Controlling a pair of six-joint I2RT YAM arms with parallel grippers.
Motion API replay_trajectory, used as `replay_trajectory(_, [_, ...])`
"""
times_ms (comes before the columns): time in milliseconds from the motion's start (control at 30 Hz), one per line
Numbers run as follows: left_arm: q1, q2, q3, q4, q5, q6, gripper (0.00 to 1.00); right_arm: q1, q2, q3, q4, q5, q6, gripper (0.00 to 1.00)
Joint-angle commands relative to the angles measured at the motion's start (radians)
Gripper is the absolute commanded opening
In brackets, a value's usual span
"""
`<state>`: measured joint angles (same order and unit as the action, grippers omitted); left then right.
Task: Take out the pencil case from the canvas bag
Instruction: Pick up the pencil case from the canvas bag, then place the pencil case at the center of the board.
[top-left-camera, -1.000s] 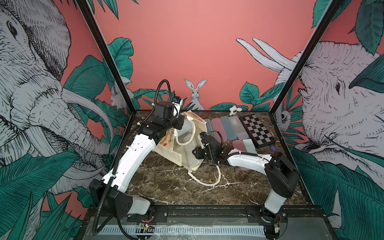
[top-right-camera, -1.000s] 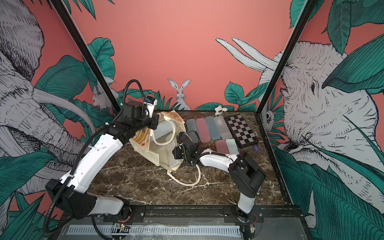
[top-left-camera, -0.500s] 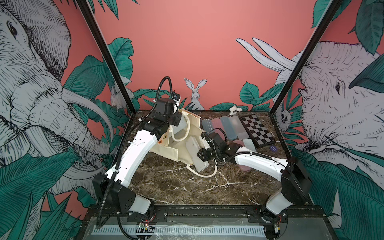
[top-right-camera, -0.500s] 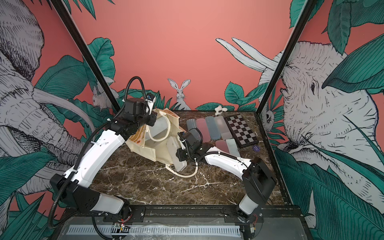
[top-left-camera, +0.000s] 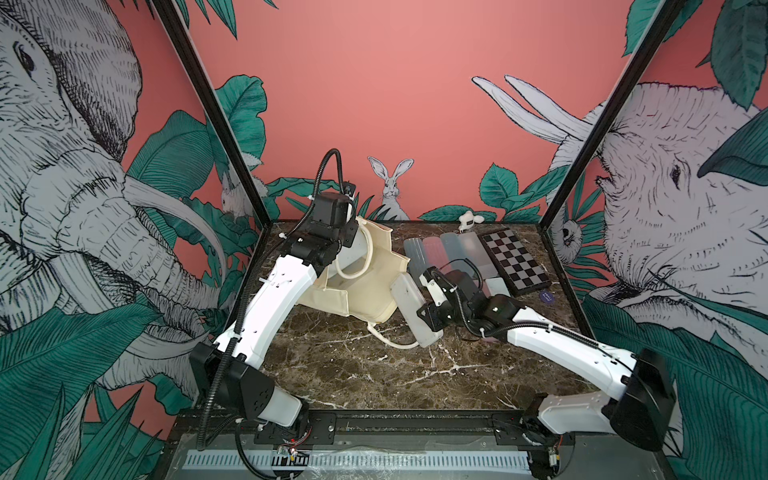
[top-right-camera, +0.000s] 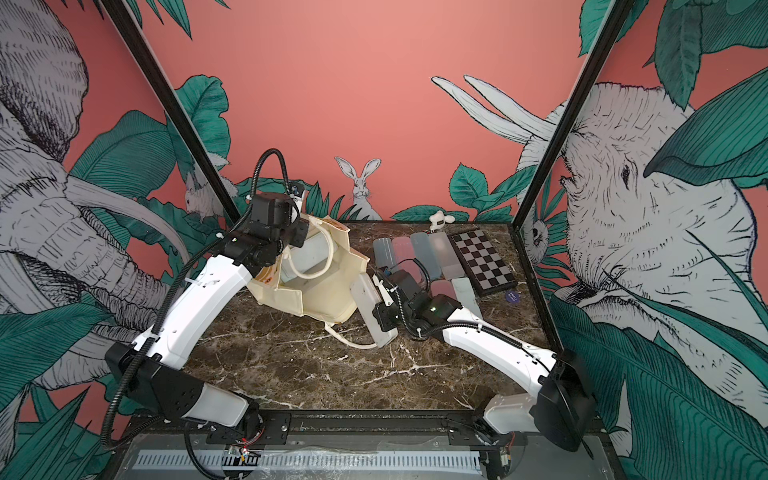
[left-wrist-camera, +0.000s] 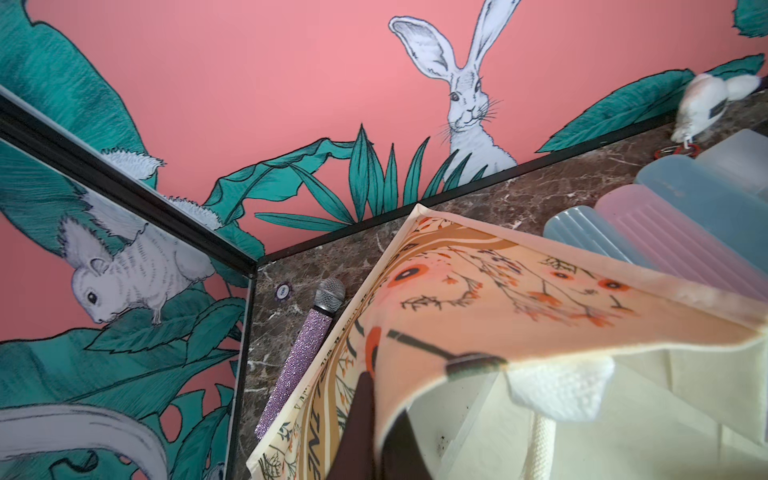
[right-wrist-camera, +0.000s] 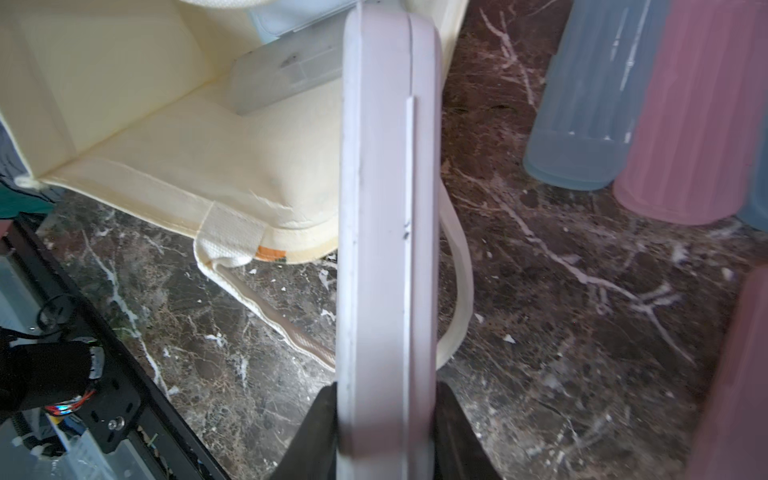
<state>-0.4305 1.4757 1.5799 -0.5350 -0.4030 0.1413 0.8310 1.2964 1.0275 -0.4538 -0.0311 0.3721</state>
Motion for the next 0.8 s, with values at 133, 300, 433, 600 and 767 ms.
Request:
replay_trajectory(133, [0.021, -0.094, -0.023, -0.019, -0.114, -0.071, 0.0, -0.01, -0.033, 0.008, -0.224, 0.371, 0.005, 0.0])
replay_trajectory(300, [0.055, -0.132, -0.025, -0.045, -0.083, -0.116, 0.0, -0.015, 0.044, 0.058, -0.334, 0.499, 0.068, 0.0])
replay_trajectory(433, [0.098, -0.161, -0.026, -0.075, -0.04, -0.148, 0.0, -0.015, 0.136, 0.119, -0.411, 0.579, 0.108, 0.0])
replay_trajectory(600, [0.178, -0.189, -0.025, -0.118, 0.057, -0.202, 0.0, -0.015, 0.253, 0.196, -0.47, 0.64, 0.132, 0.0])
replay_trajectory(767, [0.244, -0.214, -0.03, -0.134, 0.172, -0.251, 0.0, -0.014, 0.359, 0.247, -0.471, 0.692, 0.114, 0.0])
